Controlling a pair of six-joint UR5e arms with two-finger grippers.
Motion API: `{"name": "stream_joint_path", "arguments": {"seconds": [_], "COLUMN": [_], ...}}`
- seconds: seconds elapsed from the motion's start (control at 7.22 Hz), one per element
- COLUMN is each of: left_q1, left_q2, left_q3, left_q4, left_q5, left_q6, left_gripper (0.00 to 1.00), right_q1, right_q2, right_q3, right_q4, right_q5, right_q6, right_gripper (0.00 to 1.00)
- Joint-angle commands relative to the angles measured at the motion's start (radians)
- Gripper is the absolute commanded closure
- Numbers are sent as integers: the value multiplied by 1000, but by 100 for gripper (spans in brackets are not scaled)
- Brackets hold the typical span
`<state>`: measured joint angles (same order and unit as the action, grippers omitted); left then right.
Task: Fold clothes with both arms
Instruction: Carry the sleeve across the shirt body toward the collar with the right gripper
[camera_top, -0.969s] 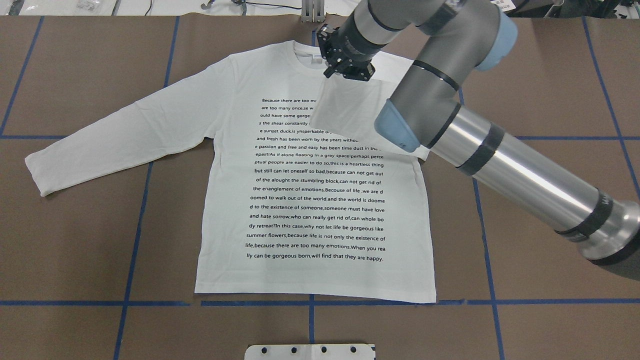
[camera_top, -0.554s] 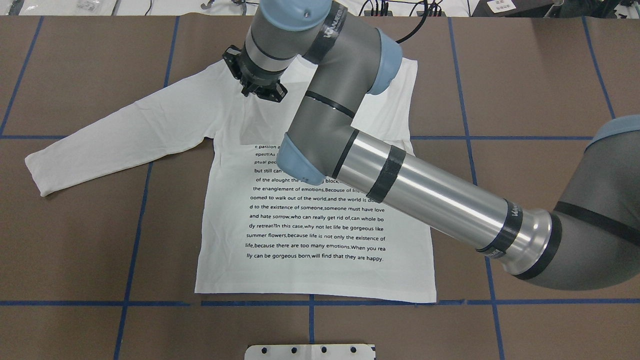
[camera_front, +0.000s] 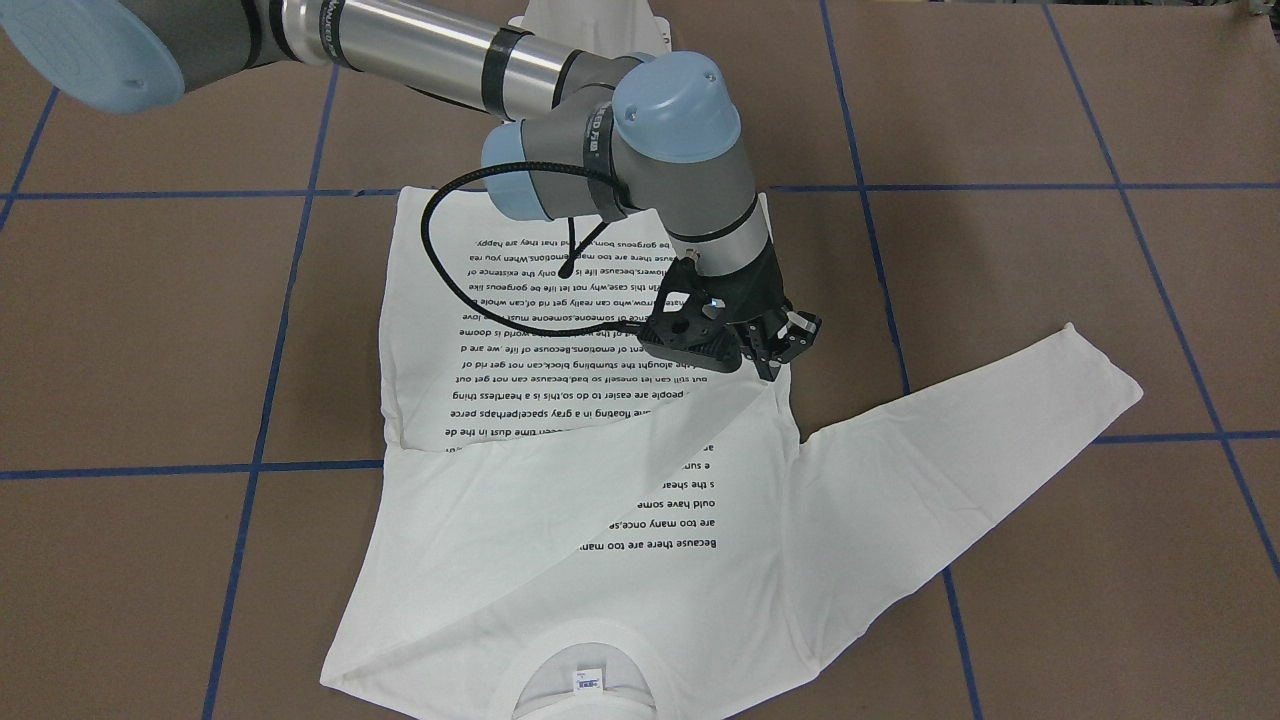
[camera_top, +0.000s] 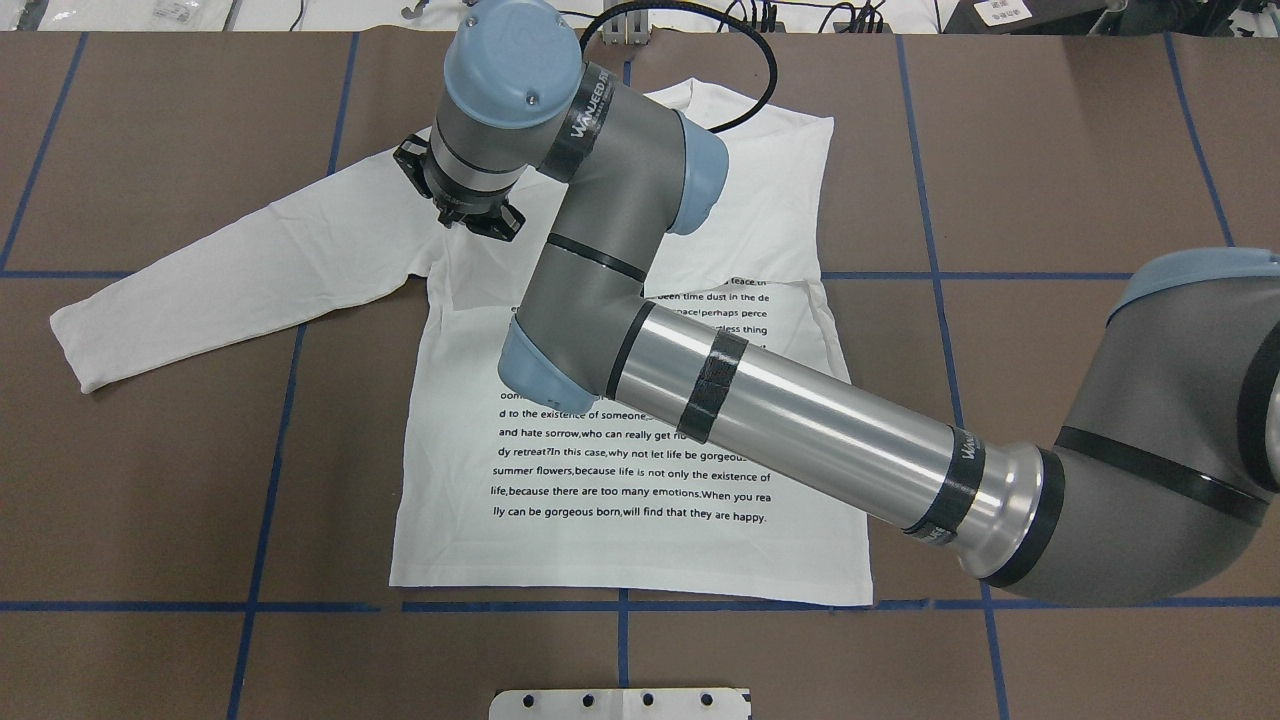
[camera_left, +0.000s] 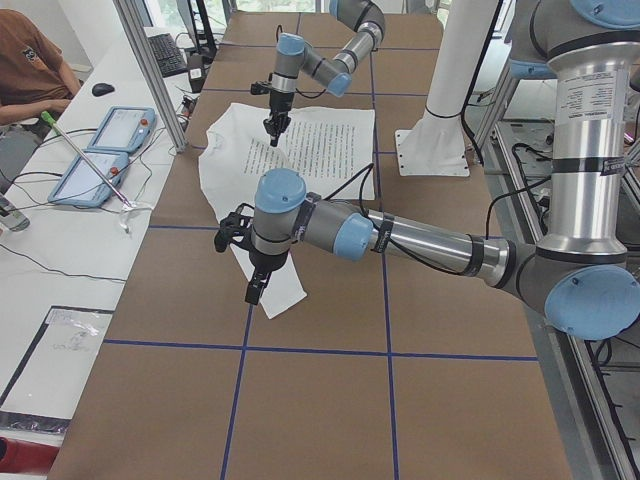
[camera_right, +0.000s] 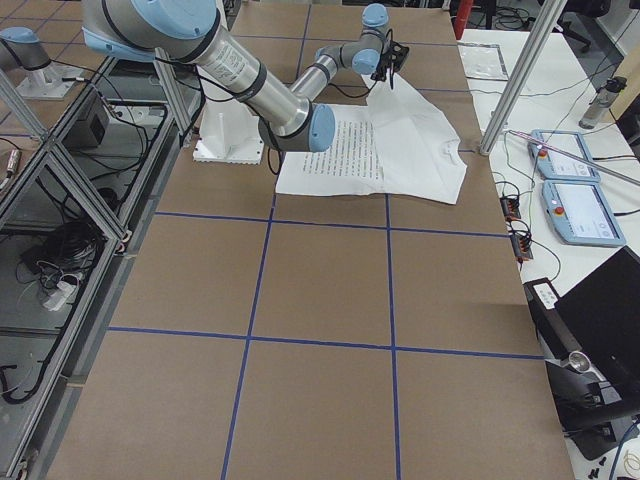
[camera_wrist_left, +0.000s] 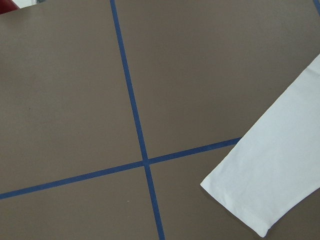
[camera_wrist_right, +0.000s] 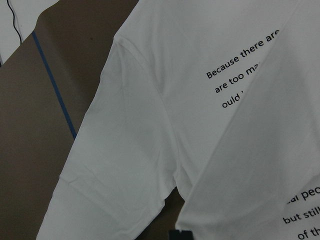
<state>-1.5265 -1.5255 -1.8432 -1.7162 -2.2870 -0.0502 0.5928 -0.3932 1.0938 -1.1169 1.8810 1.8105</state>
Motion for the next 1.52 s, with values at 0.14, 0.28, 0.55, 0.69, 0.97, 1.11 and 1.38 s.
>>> {"name": "stream_joint_path", "arguments": {"seconds": [0.14, 0.28, 0.55, 0.69, 0.97, 1.11, 1.38], "left_q1": [23, 51, 81, 156, 288, 296, 298], "left_q2": [-2, -2, -15, -13, -21, -83, -188], "left_q3": [15, 30, 178, 246, 286, 373, 526], "left_q4": [-8, -31, -168, -277, -350, -374, -410], "left_q5": [-2, -2, -78, -94, -92, -91, -88], "left_q6": [-28, -31, -74, -179, -353, -355, -352], "left_gripper": [0, 0, 0, 0, 0, 1, 4], "right_q1": [-5, -4, 53, 108, 291, 370, 442], "right_q2": [29, 43, -112, -297, -546, -655, -772], "right_q3": [-79, -83, 115, 309, 519, 599, 637], "right_q4": [63, 63, 10, -7, -23, -23, -23], "right_q5": [-13, -11, 25, 76, 301, 370, 412], "right_q6": [1, 4, 53, 50, 43, -12, -149], "right_gripper": [24, 24, 17, 16, 8, 1, 1]}}
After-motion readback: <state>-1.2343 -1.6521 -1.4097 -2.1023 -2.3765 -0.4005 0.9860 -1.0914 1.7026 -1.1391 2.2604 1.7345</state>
